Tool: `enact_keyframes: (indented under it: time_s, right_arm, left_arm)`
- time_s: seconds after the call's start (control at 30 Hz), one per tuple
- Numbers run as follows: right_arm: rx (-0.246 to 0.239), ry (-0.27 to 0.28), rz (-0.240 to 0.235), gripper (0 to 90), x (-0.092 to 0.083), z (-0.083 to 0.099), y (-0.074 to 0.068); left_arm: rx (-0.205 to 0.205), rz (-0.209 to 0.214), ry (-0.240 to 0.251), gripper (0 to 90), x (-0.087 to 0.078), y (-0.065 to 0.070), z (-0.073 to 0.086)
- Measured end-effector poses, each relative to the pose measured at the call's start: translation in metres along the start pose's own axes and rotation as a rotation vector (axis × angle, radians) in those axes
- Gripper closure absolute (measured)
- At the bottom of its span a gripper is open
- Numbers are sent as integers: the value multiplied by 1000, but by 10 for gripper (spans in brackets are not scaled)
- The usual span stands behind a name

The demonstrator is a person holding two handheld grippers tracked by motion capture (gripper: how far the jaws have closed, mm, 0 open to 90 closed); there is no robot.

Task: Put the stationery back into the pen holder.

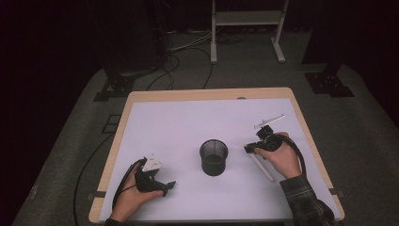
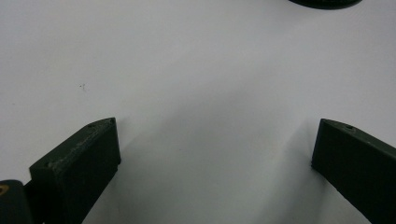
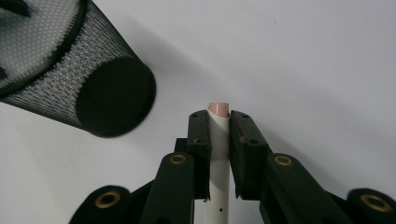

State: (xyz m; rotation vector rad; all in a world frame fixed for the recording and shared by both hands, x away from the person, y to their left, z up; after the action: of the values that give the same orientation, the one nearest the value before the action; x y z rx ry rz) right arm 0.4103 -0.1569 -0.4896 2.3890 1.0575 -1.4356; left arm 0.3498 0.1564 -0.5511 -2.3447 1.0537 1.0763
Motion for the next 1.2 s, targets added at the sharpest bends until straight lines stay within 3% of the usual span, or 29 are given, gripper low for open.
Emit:
enact_keyframes:
  time_s: [0.47, 1.2]
  right_arm:
    - [-46, 189, -76, 781, -38, -32, -25]
    - [-149, 316, -116, 780, -66, -86, -67]
  left_arm:
    - [-3, 1, -1, 1, 0, 0, 0]
    - [-2, 2, -2, 1, 0, 0, 0]
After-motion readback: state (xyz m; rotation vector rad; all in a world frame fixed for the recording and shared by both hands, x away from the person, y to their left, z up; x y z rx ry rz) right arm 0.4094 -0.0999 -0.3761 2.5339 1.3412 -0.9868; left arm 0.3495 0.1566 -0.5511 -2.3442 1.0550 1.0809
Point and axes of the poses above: each handheld gripper's, and its own axes: x roughly forward along the jaws, z roughly out of its underside, y roughly to its right, the point moved 10 cm from there along x, roughly forward along the jaws, and after that the axes turned 5 degrees about -y, right-handed, at the moved point
